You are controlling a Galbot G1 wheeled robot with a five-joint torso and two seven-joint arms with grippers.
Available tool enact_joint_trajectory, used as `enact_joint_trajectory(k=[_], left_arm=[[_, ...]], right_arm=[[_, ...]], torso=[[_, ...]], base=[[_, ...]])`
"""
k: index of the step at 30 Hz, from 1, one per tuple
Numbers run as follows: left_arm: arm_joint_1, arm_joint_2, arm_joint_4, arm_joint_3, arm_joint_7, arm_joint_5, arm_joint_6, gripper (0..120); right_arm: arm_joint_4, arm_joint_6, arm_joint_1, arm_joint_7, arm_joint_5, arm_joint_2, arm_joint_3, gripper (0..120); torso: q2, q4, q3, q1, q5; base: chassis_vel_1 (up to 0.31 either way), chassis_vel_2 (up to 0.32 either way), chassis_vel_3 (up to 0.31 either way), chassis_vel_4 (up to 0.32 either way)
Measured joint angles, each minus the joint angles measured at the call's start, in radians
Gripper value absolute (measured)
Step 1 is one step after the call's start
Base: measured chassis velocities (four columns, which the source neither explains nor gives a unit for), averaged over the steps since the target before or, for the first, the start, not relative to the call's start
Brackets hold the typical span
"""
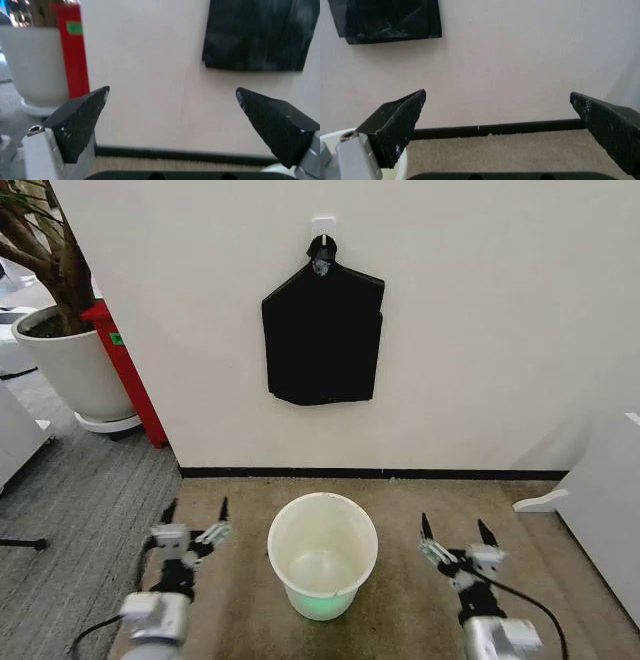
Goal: Place the garbage bag over the trash bin.
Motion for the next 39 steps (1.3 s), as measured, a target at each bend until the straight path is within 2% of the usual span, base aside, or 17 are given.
enact_joint_trajectory(k=[2, 7, 10, 16, 25, 33, 37, 39], left_arm=[[0.020, 0.021, -0.031, -0.008, 0.008, -0.002, 0.018, 100], [0.028, 0.036, -0.037, -0.011, 0.015, 0.005, 0.039, 100], [0.028, 0.039, -0.037, -0.010, 0.015, 0.005, 0.040, 100], [0.022, 0.043, -0.044, -0.006, 0.015, 0.007, 0.041, 100], [0.009, 0.053, -0.044, -0.005, 0.013, 0.008, 0.045, 100], [-0.013, 0.061, -0.030, 0.000, 0.011, 0.001, 0.045, 100], [-0.024, 0.084, -0.026, 0.000, 0.007, -0.018, 0.045, 100], [-0.026, 0.090, -0.026, -0.001, 0.006, -0.023, 0.046, 100]], right_arm=[[-0.002, -0.002, 0.005, -0.013, 0.003, 0.000, -0.001, 100], [-0.021, 0.019, 0.019, -0.112, 0.036, 0.000, 0.006, 100], [-0.024, 0.026, 0.029, -0.118, 0.041, 0.000, 0.005, 100], [-0.017, 0.002, 0.041, -0.035, 0.047, 0.003, -0.007, 100], [-0.009, -0.042, 0.067, 0.005, 0.072, 0.002, -0.023, 100], [0.034, -0.130, 0.140, 0.060, 0.255, -0.050, -0.080, 100], [0.056, -0.200, 0.203, 0.083, 0.415, -0.102, -0.105, 100], [0.053, -0.205, 0.218, 0.088, 0.440, -0.112, -0.110, 100]], torso=[[0.000, -0.0002, 0.000, 0.000, -0.0002], [0.000, -0.0003, 0.000, 0.000, -0.0004], [0.000, -0.0003, 0.000, 0.000, -0.0003], [0.000, -0.0003, 0.000, 0.000, -0.0003], [0.000, -0.0004, 0.000, 0.000, -0.0004], [0.000, -0.0003, 0.000, 0.000, -0.0003], [0.000, -0.0005, 0.000, 0.000, -0.0004], [0.000, -0.0004, 0.000, 0.000, -0.0003]], base=[[0.000, 0.000, 0.000, 0.000], [0.000, 0.000, 0.000, 0.000], [0.000, 0.000, 0.000, 0.000], [0.000, 0.000, 0.000, 0.000], [0.000, 0.000, 0.000, 0.000], [0.000, 0.000, 0.000, 0.000], [0.000, 0.000, 0.000, 0.000], [0.000, 0.000, 0.000, 0.000]])
